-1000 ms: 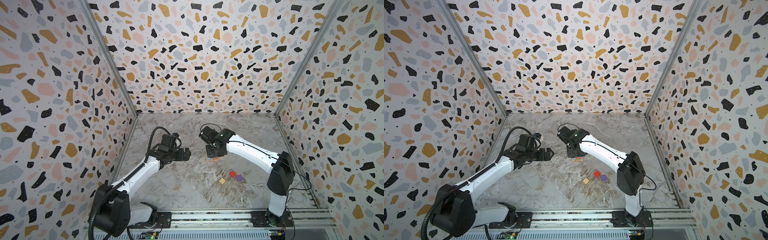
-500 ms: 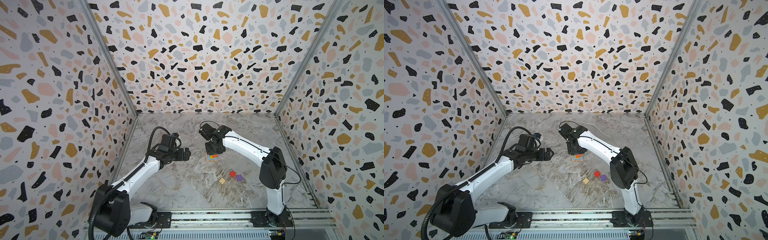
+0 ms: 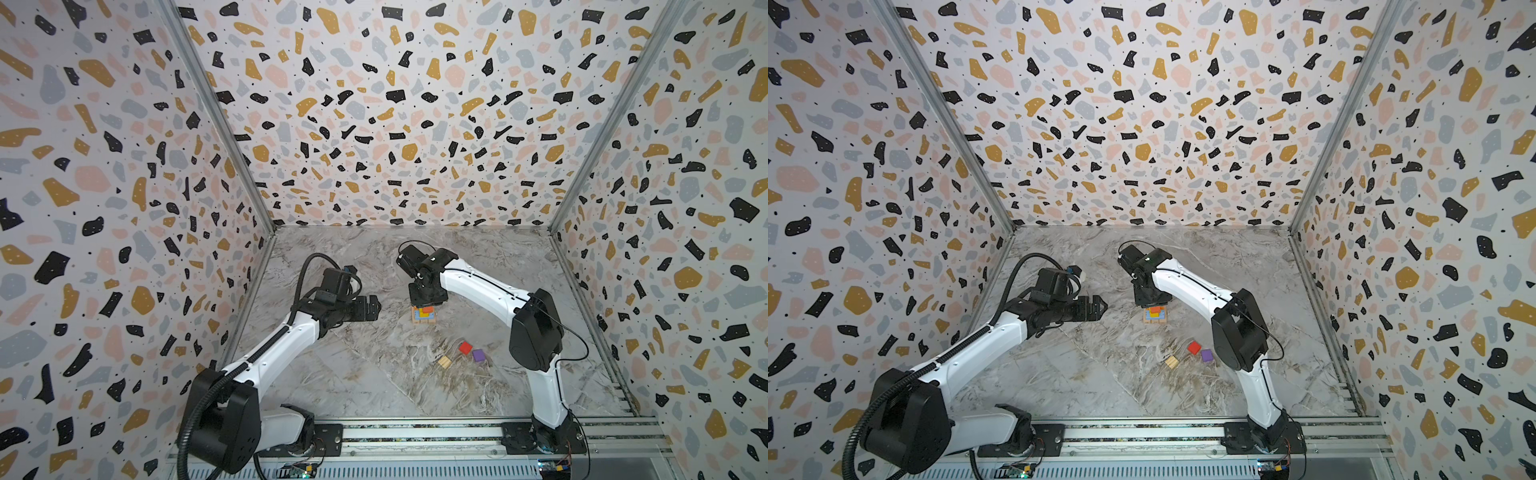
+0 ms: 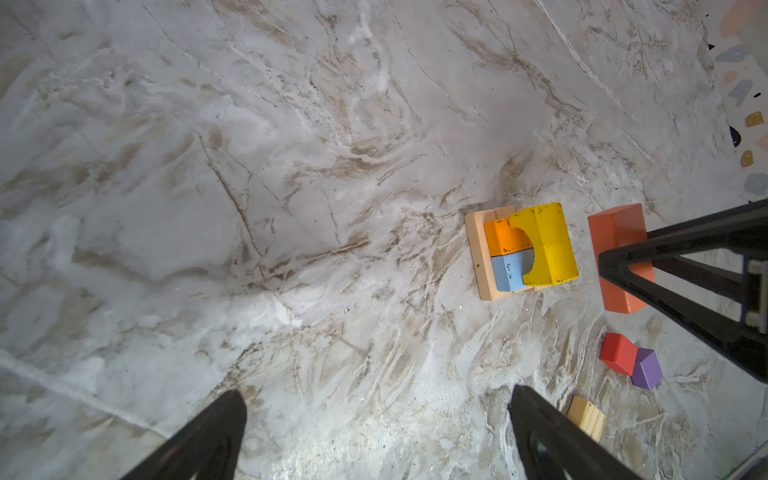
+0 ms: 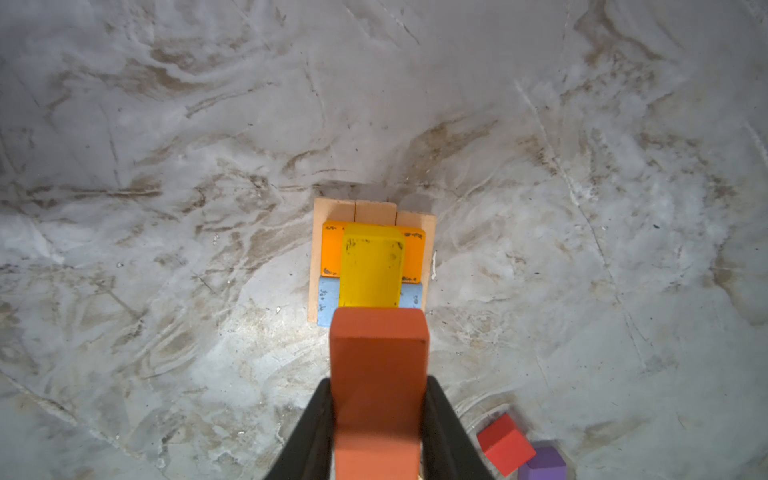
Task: Build the wood block tower
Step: 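Lift the red-orange block and carry it over the stack, then lower the red-orange block onto the stack beside the yellow arch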
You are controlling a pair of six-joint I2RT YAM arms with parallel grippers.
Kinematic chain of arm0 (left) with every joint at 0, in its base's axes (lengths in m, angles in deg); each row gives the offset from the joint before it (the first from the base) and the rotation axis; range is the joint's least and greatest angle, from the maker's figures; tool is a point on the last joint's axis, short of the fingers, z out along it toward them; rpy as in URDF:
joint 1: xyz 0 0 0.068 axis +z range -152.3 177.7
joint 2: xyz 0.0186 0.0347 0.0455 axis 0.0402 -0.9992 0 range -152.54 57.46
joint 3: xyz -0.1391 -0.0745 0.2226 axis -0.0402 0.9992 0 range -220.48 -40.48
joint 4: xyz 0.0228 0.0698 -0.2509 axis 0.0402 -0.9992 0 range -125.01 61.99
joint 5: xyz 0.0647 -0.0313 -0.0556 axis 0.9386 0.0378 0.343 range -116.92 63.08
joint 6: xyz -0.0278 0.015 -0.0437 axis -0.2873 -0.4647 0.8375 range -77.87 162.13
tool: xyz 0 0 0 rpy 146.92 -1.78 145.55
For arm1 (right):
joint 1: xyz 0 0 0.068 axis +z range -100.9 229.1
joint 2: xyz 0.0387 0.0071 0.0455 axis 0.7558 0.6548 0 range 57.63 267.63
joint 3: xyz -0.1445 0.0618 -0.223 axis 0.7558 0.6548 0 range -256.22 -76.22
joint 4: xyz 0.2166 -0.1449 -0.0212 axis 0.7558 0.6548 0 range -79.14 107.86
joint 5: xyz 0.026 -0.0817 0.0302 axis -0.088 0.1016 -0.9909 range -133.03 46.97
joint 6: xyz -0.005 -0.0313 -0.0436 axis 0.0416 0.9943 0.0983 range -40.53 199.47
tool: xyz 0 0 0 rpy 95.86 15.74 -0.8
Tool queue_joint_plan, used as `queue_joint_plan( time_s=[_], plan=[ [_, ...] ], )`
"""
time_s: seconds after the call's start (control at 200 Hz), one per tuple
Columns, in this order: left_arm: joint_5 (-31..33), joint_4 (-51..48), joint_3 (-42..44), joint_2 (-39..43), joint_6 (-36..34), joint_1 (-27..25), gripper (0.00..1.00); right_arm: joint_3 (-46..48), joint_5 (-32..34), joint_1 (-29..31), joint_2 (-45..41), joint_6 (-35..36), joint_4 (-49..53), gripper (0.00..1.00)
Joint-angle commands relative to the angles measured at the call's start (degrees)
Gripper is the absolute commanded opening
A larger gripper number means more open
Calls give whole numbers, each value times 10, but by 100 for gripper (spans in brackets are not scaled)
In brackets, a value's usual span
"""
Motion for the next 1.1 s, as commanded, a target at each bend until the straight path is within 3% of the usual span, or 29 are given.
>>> queue_joint_plan(
  time_s=[0.0,1.091],
  plan=[
    [-7,16,4,8,-10,4,100,-24,-2,-3,-4,5,13,30],
    [-10,16,2,5,-11,6,100,-23,-15,-15,30,5,-8,31]
  ],
)
